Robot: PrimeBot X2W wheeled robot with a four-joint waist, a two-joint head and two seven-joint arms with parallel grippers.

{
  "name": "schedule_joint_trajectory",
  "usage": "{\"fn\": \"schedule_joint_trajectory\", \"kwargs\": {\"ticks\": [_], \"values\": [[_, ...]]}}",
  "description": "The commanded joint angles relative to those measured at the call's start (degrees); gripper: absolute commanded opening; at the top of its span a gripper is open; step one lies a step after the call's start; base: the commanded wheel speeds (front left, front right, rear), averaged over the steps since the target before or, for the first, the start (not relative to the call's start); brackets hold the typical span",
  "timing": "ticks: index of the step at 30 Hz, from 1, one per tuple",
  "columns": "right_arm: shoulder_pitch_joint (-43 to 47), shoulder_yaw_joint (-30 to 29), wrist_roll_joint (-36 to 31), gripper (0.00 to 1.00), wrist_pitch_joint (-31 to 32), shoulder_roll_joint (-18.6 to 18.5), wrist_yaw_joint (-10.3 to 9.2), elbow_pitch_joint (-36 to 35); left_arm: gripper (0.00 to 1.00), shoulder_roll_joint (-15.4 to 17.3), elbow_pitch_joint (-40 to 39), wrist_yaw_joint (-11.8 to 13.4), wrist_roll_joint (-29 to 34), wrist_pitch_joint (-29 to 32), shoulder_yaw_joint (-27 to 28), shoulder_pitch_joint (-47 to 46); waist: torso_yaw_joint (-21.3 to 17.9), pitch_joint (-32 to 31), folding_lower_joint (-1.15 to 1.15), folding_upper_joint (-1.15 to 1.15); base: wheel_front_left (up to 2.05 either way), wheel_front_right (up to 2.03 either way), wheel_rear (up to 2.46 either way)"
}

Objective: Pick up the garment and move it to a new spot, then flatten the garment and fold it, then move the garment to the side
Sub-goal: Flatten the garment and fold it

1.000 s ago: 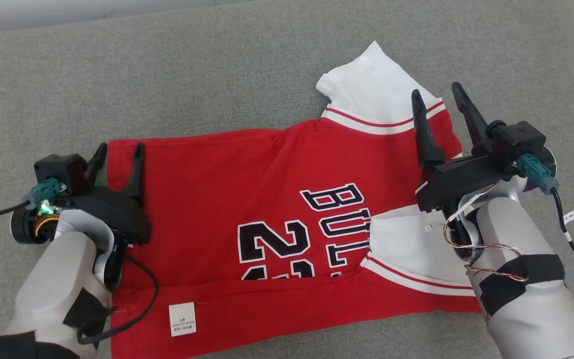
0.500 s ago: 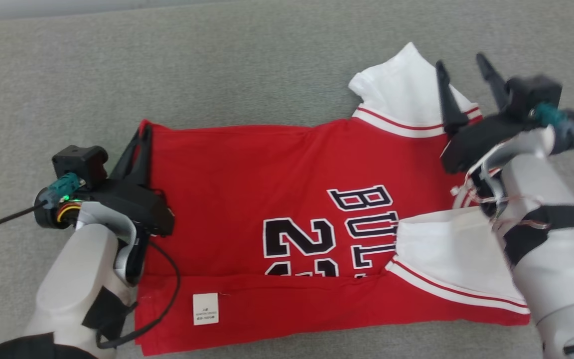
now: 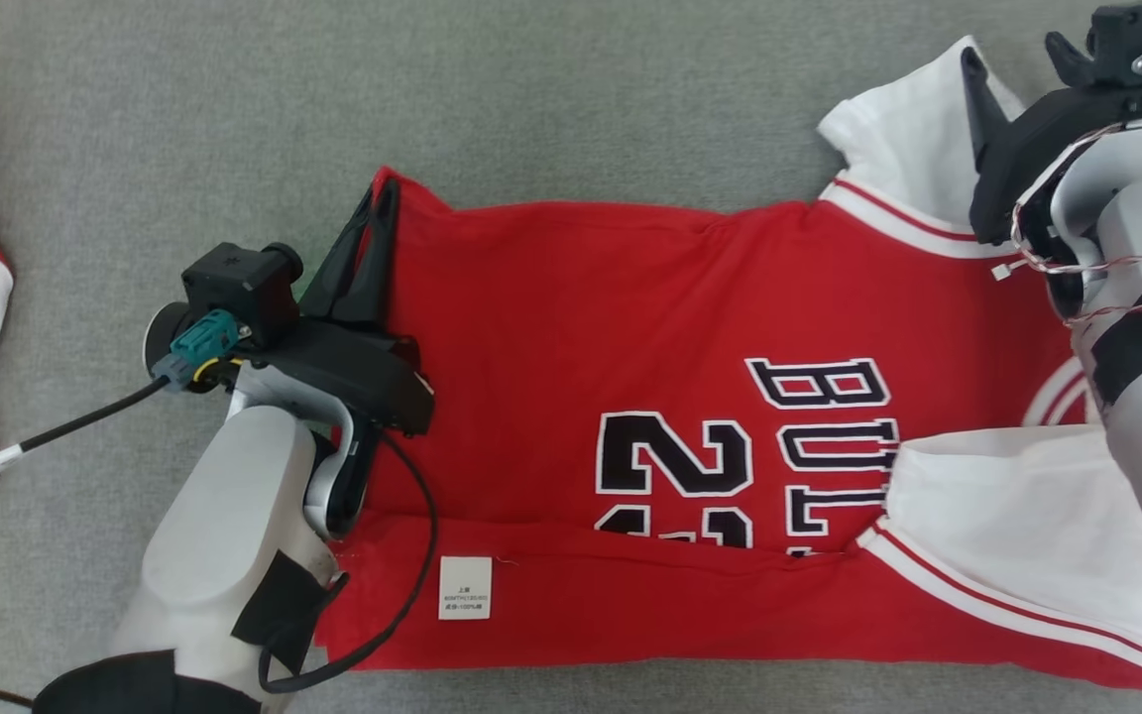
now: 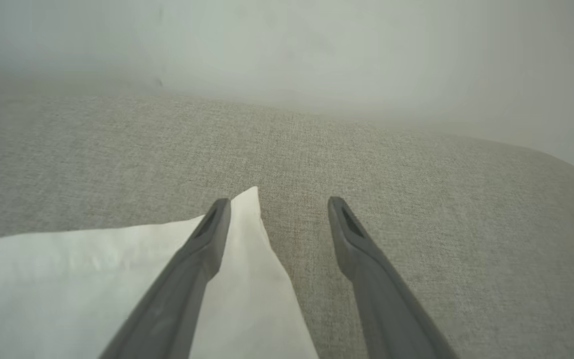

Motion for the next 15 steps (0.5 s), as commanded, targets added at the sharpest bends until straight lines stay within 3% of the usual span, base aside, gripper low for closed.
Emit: {"fn": "schedule_joint_trajectory", "kwargs": {"ticks": [1,3,5,6,7,15], "values": [[-1.12,0.27,-0.59,1.0,0.36,-0.19,-0.14,0.74,0.0,-0.28,-0.55,0.08,0.55,-0.19,0.02,-0.7,1.65,1.71,-0.01,-0.01,0.0,0.0,0.0],[-1.9,0.37,-0.09,1.0,1.42,0.09,-0.14,2.03,0.0,-0.54,-1.08,0.07,0.75,-0.19,-0.04,-0.63,1.9,2.12,-0.01,-0.01,0.0,0.0,0.0],[-2.52,0.72,0.1,0.8,2.69,0.16,-0.14,2.96,0.0,-0.63,-1.52,0.07,0.78,-0.19,-0.12,-0.73,2.03,2.47,-0.01,-0.01,0.0,0.0,0.0],[-2.86,0.97,0.11,0.2,2.86,0.17,-0.14,3.23,0.0,-0.64,-1.69,0.07,0.78,-0.19,-0.14,-0.81,2.05,2.59,-0.01,-0.01,0.0,0.0,0.0],[-3.13,1.16,0.19,0.0,2.83,0.2,-0.14,3.42,0.0,-0.63,-1.83,0.07,0.81,-0.19,-0.14,-0.87,2.05,2.67,-0.01,-0.01,0.0,0.0,0.0],[-4.75,1.44,0.24,0.0,-2.77,-0.28,-0.14,3.64,0.0,0.28,-1.06,0.08,0.57,-0.19,0.9,-0.11,0.93,1.01,-0.01,-0.01,0.0,0.0,0.0]]}}
